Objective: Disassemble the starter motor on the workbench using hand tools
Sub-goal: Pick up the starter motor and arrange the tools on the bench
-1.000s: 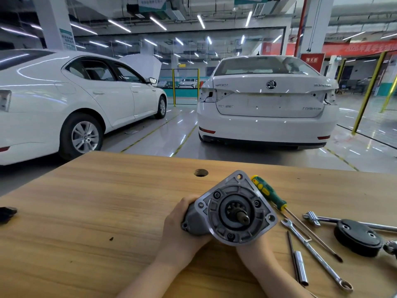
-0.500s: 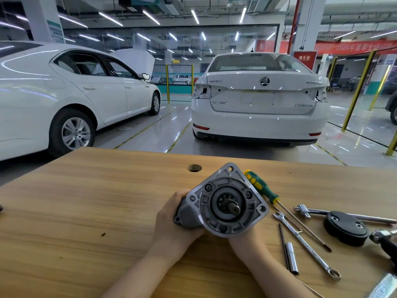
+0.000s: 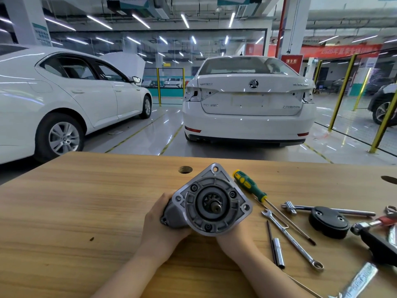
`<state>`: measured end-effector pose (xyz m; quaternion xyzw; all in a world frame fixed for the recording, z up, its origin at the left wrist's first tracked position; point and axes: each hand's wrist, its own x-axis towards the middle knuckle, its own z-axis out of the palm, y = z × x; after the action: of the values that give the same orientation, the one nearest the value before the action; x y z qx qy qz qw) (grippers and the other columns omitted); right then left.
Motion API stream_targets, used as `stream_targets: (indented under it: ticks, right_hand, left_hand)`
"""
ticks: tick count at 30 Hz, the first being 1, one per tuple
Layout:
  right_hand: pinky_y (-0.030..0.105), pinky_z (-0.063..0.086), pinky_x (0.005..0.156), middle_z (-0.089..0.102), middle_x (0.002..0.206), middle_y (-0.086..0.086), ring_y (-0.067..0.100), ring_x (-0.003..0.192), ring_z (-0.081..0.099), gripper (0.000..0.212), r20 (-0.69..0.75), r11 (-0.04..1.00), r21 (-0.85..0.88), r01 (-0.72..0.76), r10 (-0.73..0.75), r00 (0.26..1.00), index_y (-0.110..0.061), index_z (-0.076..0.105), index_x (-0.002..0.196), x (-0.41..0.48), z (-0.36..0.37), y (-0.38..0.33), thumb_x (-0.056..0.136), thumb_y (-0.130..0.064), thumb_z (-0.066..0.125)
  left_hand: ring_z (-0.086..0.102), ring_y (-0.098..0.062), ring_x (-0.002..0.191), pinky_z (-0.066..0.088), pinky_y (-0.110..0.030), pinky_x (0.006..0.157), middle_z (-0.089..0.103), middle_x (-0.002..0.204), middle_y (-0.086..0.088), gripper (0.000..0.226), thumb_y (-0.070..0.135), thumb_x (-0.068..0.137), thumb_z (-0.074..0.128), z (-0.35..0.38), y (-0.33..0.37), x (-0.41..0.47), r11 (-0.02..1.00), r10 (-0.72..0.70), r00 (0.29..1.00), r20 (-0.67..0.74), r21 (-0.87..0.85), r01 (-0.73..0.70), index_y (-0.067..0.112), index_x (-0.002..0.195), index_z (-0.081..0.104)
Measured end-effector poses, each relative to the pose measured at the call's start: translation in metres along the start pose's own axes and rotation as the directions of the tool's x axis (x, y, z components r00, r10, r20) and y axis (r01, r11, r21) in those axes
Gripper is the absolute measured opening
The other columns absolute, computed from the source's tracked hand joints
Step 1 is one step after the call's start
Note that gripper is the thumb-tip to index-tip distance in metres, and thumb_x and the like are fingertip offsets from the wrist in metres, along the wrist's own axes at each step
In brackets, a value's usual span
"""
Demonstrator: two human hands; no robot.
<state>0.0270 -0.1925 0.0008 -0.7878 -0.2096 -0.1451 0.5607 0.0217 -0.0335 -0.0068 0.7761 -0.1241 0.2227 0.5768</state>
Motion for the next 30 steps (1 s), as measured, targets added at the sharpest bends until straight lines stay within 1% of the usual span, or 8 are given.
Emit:
stream_targets:
  ticks: [5,8,10,15,19,23,27,30]
  right_hand:
    - [-0.001,0.036,0.069,0.055,0.099,-0.012,-0.004,0.094,0.051,0.022,0.029,0.987,-0.075,-0.14,0.142,0.989,-0.011,0.056,0.108,-0.005,-0.004,0.008,0.088,0.0,0.054]
    - [0.007,0.031,0.071,0.053,0.127,0.008,0.017,0.109,0.052,0.046,-0.109,0.887,-0.118,-0.446,0.435,0.894,-0.004,0.041,0.131,-0.014,0.0,0.013,0.088,-0.008,0.056]
    - [0.002,0.029,0.063,0.05,0.132,0.012,0.011,0.106,0.055,0.048,-0.105,0.863,-0.113,-0.492,0.482,0.87,-0.002,0.039,0.133,-0.016,-0.002,0.012,0.089,-0.008,0.056]
    - [0.001,0.04,0.074,0.059,0.106,-0.013,-0.016,0.092,0.052,0.029,0.025,0.986,0.07,-0.15,0.149,0.989,-0.02,0.056,0.107,-0.017,-0.011,-0.003,0.087,0.001,0.056]
    - [-0.005,0.03,0.085,0.045,0.109,-0.039,-0.026,0.104,0.039,0.037,0.067,0.984,-0.175,0.008,0.004,0.998,-0.039,0.054,0.111,-0.024,-0.024,-0.003,0.085,-0.014,0.061]
    - [0.021,0.026,0.107,0.037,0.142,-0.012,0.007,0.131,0.032,0.051,-0.032,0.841,-0.502,-0.204,0.217,0.976,-0.028,0.035,0.139,-0.034,-0.046,0.013,0.091,-0.025,0.053]
    - [0.014,0.028,0.099,0.044,0.136,-0.01,0.004,0.123,0.04,0.038,-0.154,0.825,-0.503,-0.256,0.205,0.967,-0.024,0.042,0.132,-0.043,-0.068,0.018,0.094,-0.024,0.048]
    - [0.008,0.028,0.09,0.05,0.128,-0.009,0.004,0.117,0.045,0.032,-0.167,0.802,-0.54,-0.254,0.194,0.967,-0.023,0.049,0.125,-0.041,-0.077,0.016,0.093,-0.023,0.05]
  left_hand:
    - [0.059,0.006,0.081,0.043,-0.003,0.064,0.067,0.086,0.019,0.057,0.005,0.048,0.088,0.003,0.0,0.0,0.997,0.05,0.999,0.018,0.051,-0.051,0.033,0.089,0.06]
    - [0.057,0.011,0.085,0.04,0.0,0.067,0.067,0.083,0.016,0.063,0.006,0.046,0.087,0.001,-0.002,0.0,0.984,0.107,0.994,-0.012,0.144,-0.104,0.038,0.092,0.058]
    - [0.06,0.004,0.085,0.041,-0.001,0.066,0.067,0.085,0.014,0.067,0.002,0.045,0.086,0.0,-0.004,0.001,0.981,0.122,0.992,-0.022,0.154,-0.117,0.04,0.092,0.057]
    - [0.058,0.001,0.083,0.038,0.003,0.066,0.065,0.085,0.016,0.086,-0.006,0.045,0.085,0.003,-0.004,0.003,0.973,0.139,0.989,-0.042,0.19,-0.129,0.062,0.086,0.053]
    - [0.057,0.011,0.086,0.035,0.006,0.07,0.062,0.087,0.021,0.097,-0.01,0.043,0.086,0.003,0.0,0.001,0.967,0.177,0.983,-0.038,0.19,-0.167,0.068,0.087,0.05]
    - [0.051,0.026,0.084,0.035,0.005,0.071,0.062,0.09,0.019,0.085,-0.012,0.041,0.086,0.003,0.002,0.001,0.967,0.203,0.979,-0.016,0.159,-0.198,0.053,0.087,0.057]
    - [0.051,0.025,0.084,0.035,0.006,0.072,0.062,0.091,0.018,0.077,-0.012,0.04,0.087,0.004,-0.001,0.001,0.965,0.214,0.977,-0.012,0.158,-0.209,0.034,0.094,0.056]
    - [0.057,0.005,0.085,0.032,0.008,0.075,0.062,0.093,0.017,0.074,-0.012,0.04,0.087,0.004,-0.003,0.003,0.957,0.218,0.976,-0.016,0.201,-0.211,0.025,0.097,0.058]
